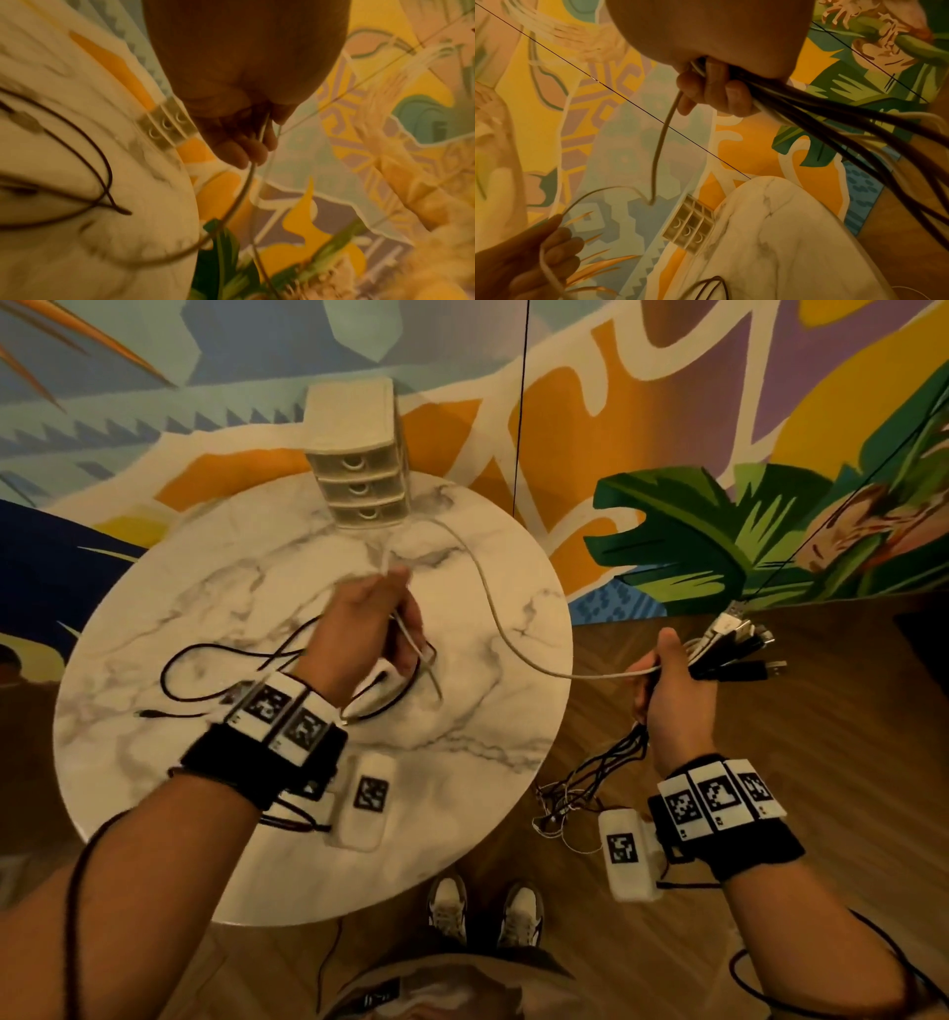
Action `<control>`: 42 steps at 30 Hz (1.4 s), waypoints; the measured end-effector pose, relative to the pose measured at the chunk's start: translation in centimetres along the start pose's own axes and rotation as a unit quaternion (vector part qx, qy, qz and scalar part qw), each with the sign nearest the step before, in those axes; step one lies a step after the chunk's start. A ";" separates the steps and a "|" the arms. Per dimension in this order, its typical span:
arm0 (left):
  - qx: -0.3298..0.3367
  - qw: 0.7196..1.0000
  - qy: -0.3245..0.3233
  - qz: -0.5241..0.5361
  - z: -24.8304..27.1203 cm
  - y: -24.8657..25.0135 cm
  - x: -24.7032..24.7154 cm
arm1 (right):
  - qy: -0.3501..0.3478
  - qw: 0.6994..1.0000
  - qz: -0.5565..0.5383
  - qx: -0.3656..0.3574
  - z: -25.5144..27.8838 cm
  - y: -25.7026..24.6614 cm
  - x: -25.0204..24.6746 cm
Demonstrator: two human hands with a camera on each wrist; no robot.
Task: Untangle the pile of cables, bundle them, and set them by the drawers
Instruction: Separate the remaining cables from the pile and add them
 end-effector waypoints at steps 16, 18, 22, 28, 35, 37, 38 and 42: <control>-0.112 0.808 -0.303 -0.493 6.6 -12.6 15.1 | 0.003 0.999 0.027 -0.019 1.8 -0.9 -8.0; -0.019 0.886 -0.277 -0.372 7.4 -7.2 17.6 | -0.020 0.999 0.028 -0.011 2.5 -0.6 -8.1; 0.045 0.877 -0.309 -0.366 6.9 -2.2 21.2 | -0.070 0.997 0.024 -0.024 2.9 -1.2 -8.3; 0.100 0.854 -0.205 -0.469 2.7 -3.6 20.4 | -0.059 0.996 0.048 -0.051 2.2 -2.0 -11.9; -0.023 0.688 -0.357 -0.632 3.0 -9.6 20.5 | -0.074 0.996 0.030 -0.048 2.1 -2.3 -11.9; 0.041 0.765 -0.362 -0.531 4.0 -7.6 21.4 | -0.093 0.994 0.043 -0.050 2.3 -2.2 -11.4; 0.088 0.813 -0.365 -0.445 4.9 -6.1 22.1 | -0.096 0.993 0.048 -0.052 2.5 -2.3 -11.1; 0.144 0.863 -0.424 -0.233 6.8 -0.8 24.1 | -0.113 0.981 0.080 -0.137 2.0 -3.7 -10.3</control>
Point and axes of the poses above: each hand's wrist, its own z-axis away from the middle knuckle, its own x-axis out of the palm, y = z × x, the point moved 1 cm from there along -z, towards the middle knuckle, and after that the axes turned 9 degrees about -x, right-handed, at the moved point
